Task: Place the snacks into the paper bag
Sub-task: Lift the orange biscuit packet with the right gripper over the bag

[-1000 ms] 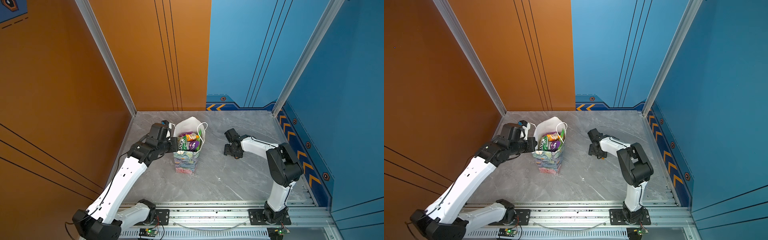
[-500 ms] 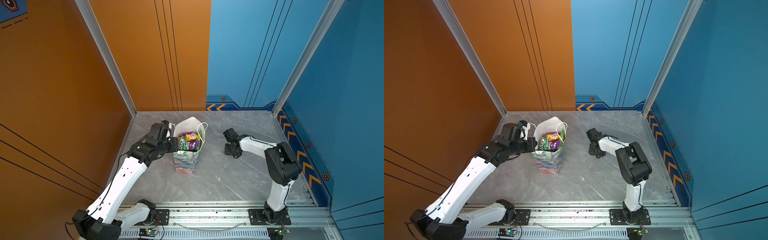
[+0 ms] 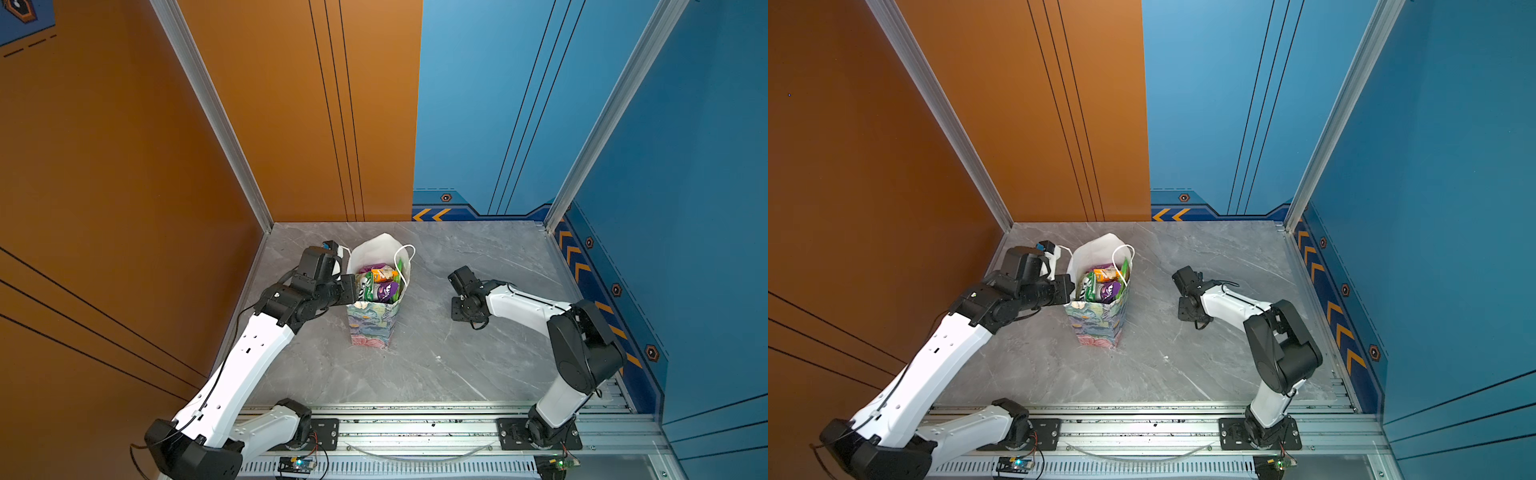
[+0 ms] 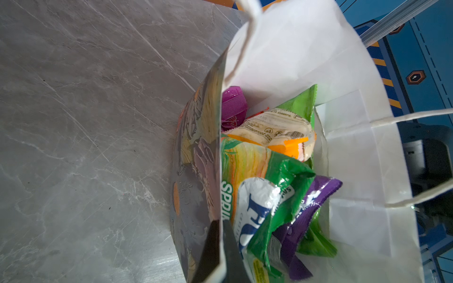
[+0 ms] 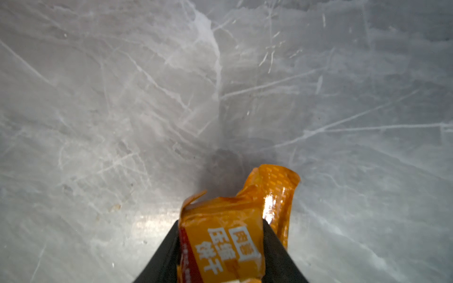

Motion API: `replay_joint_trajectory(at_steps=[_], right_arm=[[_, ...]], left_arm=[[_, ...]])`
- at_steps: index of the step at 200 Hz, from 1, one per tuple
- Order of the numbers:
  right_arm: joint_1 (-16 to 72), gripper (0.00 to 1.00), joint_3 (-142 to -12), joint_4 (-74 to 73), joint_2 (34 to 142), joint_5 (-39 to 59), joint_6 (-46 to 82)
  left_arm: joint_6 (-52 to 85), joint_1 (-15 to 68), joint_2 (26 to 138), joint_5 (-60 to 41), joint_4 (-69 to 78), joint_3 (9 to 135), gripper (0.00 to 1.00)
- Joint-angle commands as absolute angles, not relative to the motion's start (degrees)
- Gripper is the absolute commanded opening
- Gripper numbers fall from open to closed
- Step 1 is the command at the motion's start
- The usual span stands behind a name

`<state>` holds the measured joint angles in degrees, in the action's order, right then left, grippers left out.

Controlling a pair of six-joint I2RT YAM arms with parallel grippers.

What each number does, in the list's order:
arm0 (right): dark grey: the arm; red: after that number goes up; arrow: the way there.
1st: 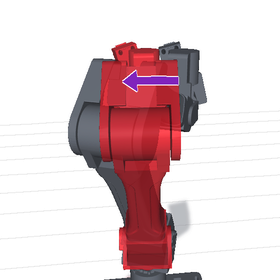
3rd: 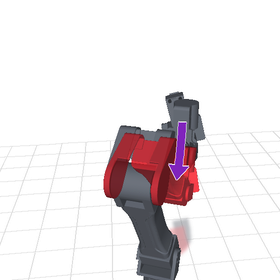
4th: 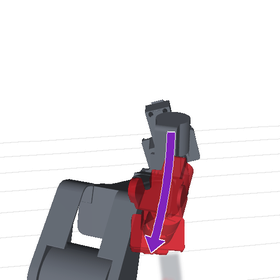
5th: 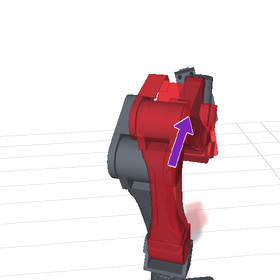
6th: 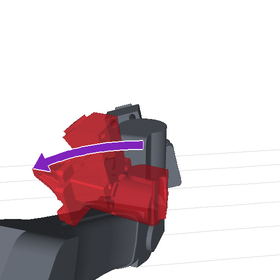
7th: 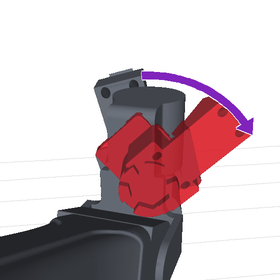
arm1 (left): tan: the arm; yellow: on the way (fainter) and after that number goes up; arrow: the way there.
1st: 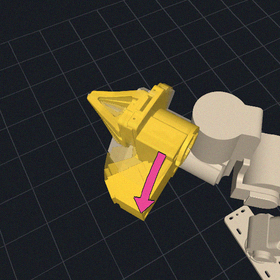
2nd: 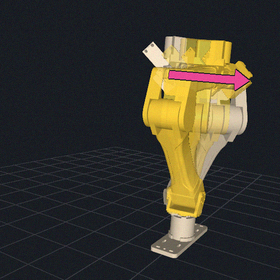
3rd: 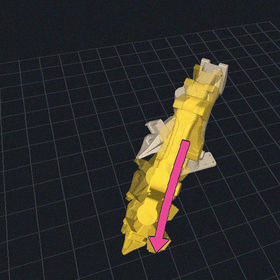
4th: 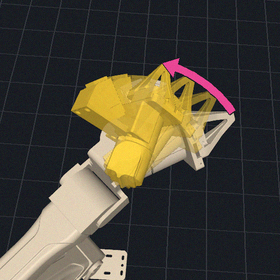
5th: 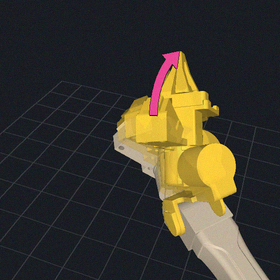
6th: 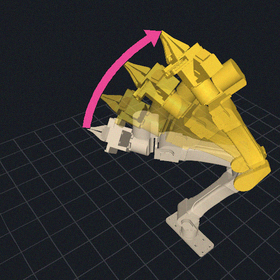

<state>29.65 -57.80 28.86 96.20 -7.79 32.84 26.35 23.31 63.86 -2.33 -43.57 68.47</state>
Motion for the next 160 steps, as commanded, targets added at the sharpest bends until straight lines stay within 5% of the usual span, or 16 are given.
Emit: replay_joint_trajectory(at_steps=[1,75,160], right_arm=[[31.7,0.44,-54.7,29.7,91.8,-9.0,33.2],[43.7,0.43,-50.6,32.8,80.4,-12.1,39.9],[54.0,0.40,-65.8,42.4,70.1,-20.0,40.7]], left_arm=[[25.0,23.4,61.7,-1.2,-39.9,69.0,0.02],[24.9,23.1,61.5,-1.4,-39.9,69.1,0.02],[25.1,23.1,61.7,-1.9,-39.9,69.1,0.02]])
